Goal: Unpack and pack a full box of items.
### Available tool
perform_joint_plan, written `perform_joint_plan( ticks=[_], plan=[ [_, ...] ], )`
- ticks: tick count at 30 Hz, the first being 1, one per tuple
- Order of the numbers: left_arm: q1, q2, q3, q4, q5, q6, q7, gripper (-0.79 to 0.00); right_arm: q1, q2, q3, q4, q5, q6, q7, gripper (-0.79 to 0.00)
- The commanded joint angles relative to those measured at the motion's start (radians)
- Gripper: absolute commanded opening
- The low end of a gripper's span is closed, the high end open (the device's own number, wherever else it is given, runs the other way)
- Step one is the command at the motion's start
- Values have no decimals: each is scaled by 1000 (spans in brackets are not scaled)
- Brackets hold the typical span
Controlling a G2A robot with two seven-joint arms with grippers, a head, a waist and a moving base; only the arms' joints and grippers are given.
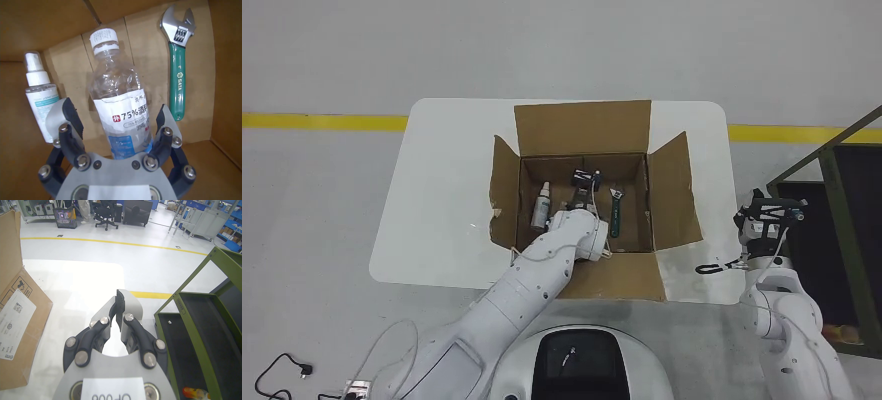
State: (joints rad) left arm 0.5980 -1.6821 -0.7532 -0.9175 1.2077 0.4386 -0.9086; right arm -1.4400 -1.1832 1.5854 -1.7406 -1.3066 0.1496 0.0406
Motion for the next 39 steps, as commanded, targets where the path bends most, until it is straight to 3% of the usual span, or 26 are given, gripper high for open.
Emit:
perform_joint_plan(
  ticks=[1, 2, 12, 21, 23, 24, 25, 26, 28, 33, 39],
  plan=[
    [-2, -5, 0, 9, 1, 1, 4, -637, 0, 0, 0, 0, 0, 0, 0, -785],
    [-4, -7, -1, 8, 2, 1, 5, -785, 0, 0, 0, 0, 0, 0, 0, -785],
    [10, 2, -50, -96, 59, 3, -31, -785, 0, 0, 0, 0, 0, 0, 0, -785],
    [77, 38, -147, -386, 161, -30, -147, -785, 0, 0, 0, 0, 0, 0, 0, -785],
    [95, 44, -168, -463, 179, -41, -169, -785, 0, 0, 0, 0, 0, 0, 0, -723],
    [103, 47, -178, -500, 185, -45, -178, -785, 0, 0, 0, 0, 0, 0, 0, -622],
    [110, 49, -187, -532, 191, -51, -187, -785, -1, 0, 1, -3, 2, -5, -2, -597],
    [115, 50, -193, -562, 199, -61, -192, -785, -2, 0, 4, -8, 3, -16, -5, -462],
    [123, 53, -206, -611, 208, -72, -200, -785, -5, 1, 15, -21, 4, -33, -5, 0],
    [125, 52, -224, -691, 212, -104, -214, -785, -24, 1, 44, -77, 73, -90, 16, 0],
    [118, 51, -243, -744, 223, -137, -230, -785, -55, 4, 102, -153, 242, -227, 81, 0]
  ],
)
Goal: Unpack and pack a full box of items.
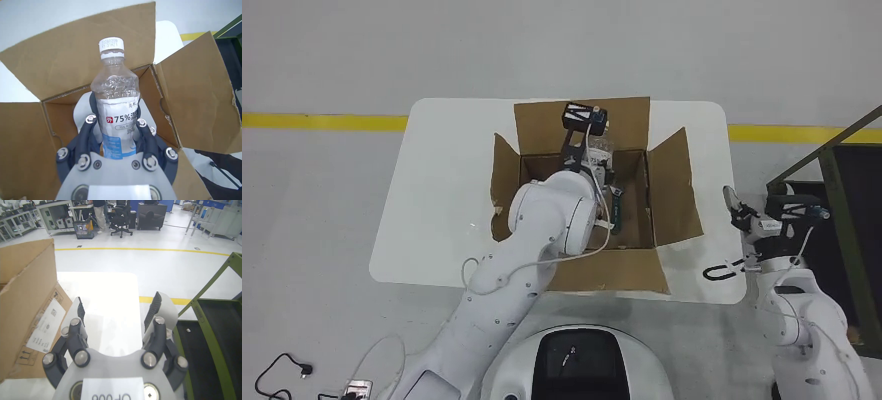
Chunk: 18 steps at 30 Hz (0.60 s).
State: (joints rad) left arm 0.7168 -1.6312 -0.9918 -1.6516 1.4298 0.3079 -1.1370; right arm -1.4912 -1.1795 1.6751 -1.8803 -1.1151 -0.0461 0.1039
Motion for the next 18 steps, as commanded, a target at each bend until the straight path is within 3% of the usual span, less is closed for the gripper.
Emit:
perform_joint_plan(
  ticks=[1, 8, 18],
  plan=[
    [1, -1, -13, -20, -18, -4, -3, -785, -6, 1, 24, -23, 89, -56, 30, 0],
    [1, -2, -29, -33, 18, -21, 9, -785, -15, 4, 61, -73, 342, -180, 152, 0],
    [10, -6, -47, -50, 69, -23, 18, -785, -24, 8, 23, -117, 479, -269, 262, 0]
  ],
)
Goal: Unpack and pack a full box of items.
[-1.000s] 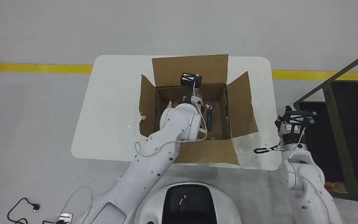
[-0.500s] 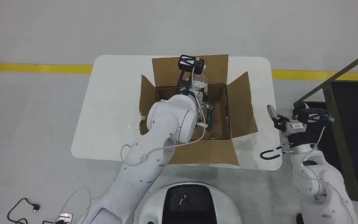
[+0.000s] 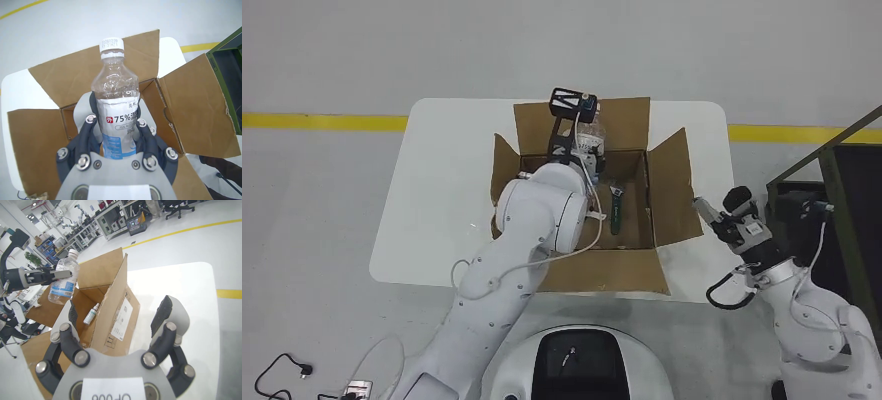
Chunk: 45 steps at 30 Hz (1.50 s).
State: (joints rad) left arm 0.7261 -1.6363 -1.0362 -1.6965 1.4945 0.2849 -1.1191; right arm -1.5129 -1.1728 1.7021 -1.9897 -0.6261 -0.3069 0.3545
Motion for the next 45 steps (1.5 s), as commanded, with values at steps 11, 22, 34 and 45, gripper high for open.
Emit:
perform_joint_plan(
  ticks=[11, 22, 34, 45],
  plan=[
    [-2, -3, -41, -58, 64, -6, 5, -785, 8, 5, -56, 13, -19, 48, 111, -739],
    [-16, -2, -99, -131, 102, -55, -49, -785, 15, 6, -42, 31, 34, 77, 70, -785],
    [-16, -3, -101, -134, 93, -54, -51, -785, 15, 7, -32, 33, 42, 75, 48, -785],
    [11, -1, -110, -144, 82, -81, -7, -785, -1, 4, -15, 35, 77, 120, 5, -785]
  ],
)
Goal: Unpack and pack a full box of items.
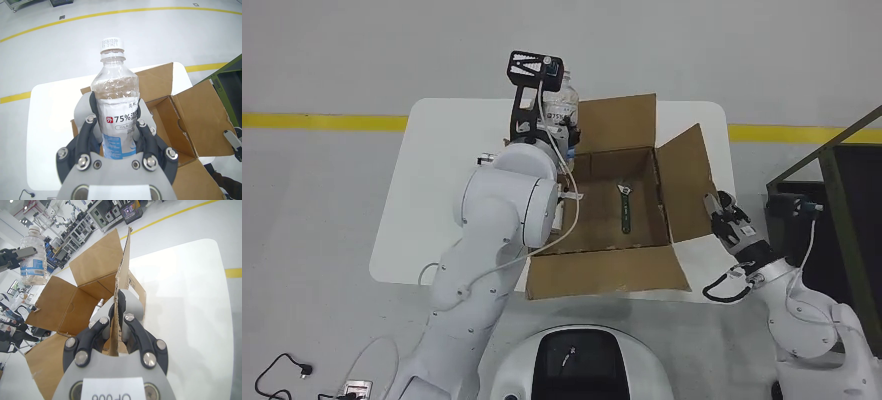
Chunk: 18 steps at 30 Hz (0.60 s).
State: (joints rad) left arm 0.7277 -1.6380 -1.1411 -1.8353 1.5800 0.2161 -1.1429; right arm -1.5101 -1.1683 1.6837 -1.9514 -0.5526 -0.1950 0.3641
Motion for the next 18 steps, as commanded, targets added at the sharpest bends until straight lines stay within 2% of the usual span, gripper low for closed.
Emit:
perform_joint_plan(
  ticks=[1, 6, 14, 18],
  plan=[
    [11, 2, -10, -10, -2, -23, 15, -785, -7, 0, 5, -7, 4, 17, -11, -785],
    [-7, 8, -59, -42, 9, -87, -54, -785, -24, -3, 5, -22, 19, 52, -43, -785],
    [-21, 29, -157, -140, 60, -274, -197, -785, -38, -6, -6, -33, 41, 65, -58, -785],
    [-4, 37, -213, -175, 70, -304, -244, -785, -42, -7, -14, -40, 47, 71, -62, -785]
  ],
)
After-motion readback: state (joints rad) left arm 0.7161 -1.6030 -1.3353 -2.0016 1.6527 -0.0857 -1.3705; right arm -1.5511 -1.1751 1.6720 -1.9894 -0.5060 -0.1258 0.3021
